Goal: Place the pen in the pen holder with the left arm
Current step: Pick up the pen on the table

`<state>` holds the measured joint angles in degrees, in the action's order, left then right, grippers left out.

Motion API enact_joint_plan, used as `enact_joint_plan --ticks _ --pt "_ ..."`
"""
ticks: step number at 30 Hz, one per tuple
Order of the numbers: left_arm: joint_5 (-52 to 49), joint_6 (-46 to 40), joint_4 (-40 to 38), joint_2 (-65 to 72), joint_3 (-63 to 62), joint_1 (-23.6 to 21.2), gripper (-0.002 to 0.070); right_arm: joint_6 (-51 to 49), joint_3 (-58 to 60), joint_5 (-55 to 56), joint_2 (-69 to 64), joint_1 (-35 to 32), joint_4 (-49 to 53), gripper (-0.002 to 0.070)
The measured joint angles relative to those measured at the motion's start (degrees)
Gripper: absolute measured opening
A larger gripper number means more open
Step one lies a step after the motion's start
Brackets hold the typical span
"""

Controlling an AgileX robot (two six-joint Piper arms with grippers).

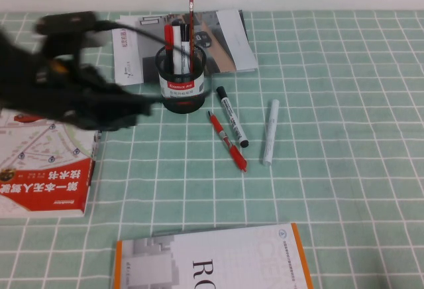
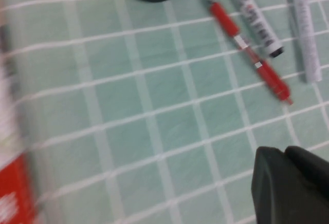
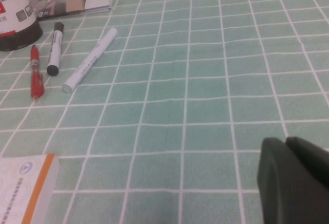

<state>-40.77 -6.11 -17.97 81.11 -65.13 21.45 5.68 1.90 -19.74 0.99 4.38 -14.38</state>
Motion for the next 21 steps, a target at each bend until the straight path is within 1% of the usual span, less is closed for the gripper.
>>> enact_joint_plan --ticks 2,7,11,14,17,19,21 --pt "-0.07 2.67 1.64 5.03 -4.39 3.15 -0.0003 0.00 0.00 0.00 0.00 0.00 0.00 -0.0020" --pt "-1.85 8.35 5.10 15.29 -13.28 8.88 -0.0003 0.00 0.00 0.00 0.00 0.00 0.00 -0.0020" --pt "-4.47 16.79 11.76 22.28 -19.44 13.07 -0.0003 0.00 0.00 0.00 0.00 0.00 0.00 -0.0020" --pt "-6.35 20.99 14.37 26.88 -23.57 15.10 -0.0003 0.00 0.00 0.00 0.00 0.00 0.00 -0.0020" --pt "-8.31 22.38 15.14 31.34 -27.78 16.04 0.0001 0.00 0.00 0.00 0.00 0.00 0.00 -0.0020" --pt "-9.28 22.38 15.36 33.50 -29.87 16.45 0.0027 0.00 0.00 0.00 0.00 0.00 0.00 -0.0020" --pt "-10.06 22.38 15.36 35.93 -32.39 16.69 0.0094 0.00 0.00 0.00 0.00 0.00 0.00 -0.0020"
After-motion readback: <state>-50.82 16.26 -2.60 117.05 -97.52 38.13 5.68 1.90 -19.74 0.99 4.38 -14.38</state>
